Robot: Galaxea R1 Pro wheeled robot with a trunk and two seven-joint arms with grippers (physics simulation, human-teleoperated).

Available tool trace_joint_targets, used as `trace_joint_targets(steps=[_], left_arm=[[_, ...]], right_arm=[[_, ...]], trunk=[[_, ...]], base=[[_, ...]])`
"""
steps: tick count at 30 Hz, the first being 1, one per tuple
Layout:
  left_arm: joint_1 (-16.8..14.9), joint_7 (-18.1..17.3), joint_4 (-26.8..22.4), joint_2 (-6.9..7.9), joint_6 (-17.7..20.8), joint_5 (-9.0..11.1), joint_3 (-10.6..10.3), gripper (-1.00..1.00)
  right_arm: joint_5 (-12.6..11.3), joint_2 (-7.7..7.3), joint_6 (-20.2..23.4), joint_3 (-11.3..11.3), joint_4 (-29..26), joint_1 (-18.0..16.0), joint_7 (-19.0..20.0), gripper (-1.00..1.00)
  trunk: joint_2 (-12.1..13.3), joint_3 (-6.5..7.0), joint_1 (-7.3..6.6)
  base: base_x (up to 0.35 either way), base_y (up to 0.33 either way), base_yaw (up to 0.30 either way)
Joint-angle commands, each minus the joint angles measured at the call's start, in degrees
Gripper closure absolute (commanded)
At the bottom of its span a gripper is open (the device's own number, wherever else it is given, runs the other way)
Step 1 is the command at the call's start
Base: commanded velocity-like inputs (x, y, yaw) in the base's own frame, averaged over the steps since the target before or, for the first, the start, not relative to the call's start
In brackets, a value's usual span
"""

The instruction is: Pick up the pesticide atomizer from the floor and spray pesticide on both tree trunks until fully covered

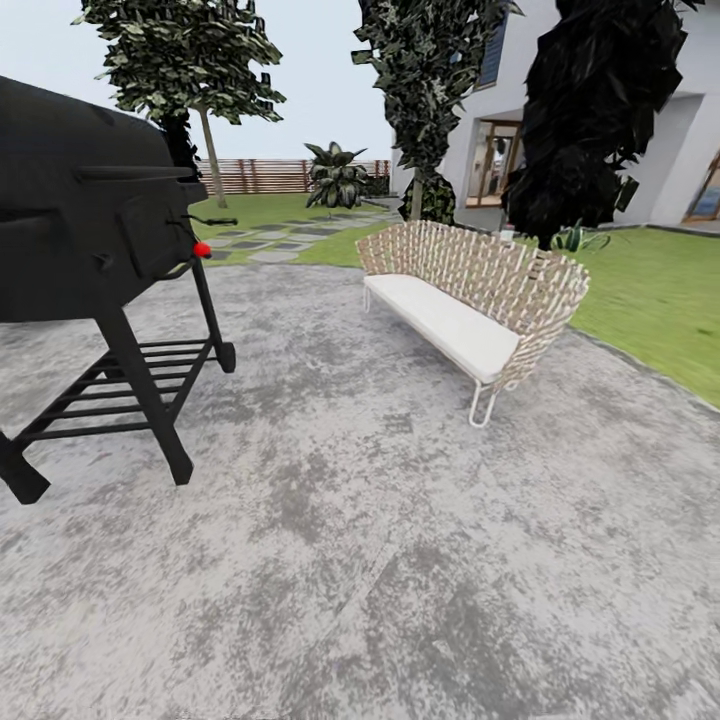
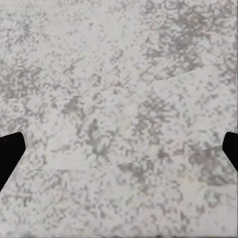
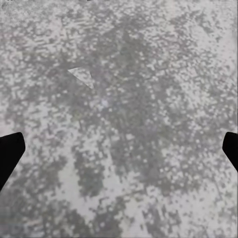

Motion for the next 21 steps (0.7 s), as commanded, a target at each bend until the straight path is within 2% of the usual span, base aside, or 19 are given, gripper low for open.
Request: trace_joint_targets(steps=[1,7,21], left_arm=[[-0.05,-0.08,0.09,0.01,-0.16,0.53,-0.27,-1.0],[-0.05,-0.08,0.09,0.01,-0.13,0.62,-0.27,-1.0],[-0.05,-0.08,0.16,0.04,-0.13,0.78,-0.03,-1.0]], right_arm=[[0.1,-0.04,-0.17,0.02,0.02,-0.01,0.01,-1.0],[0.1,-0.02,-0.16,0.06,0.02,-0.01,0.01,-1.0],[0.11,-0.03,-0.17,0.07,0.02,-0.01,0.01,-1.0]], trunk=[[-0.02,-0.05,-0.01],[-0.02,-0.05,-0.01],[-0.02,-0.05,-0.01]], base=[[0.0,0.0,0.278],[0.097,0.0,0.278],[0.306,-0.002,0.278]])
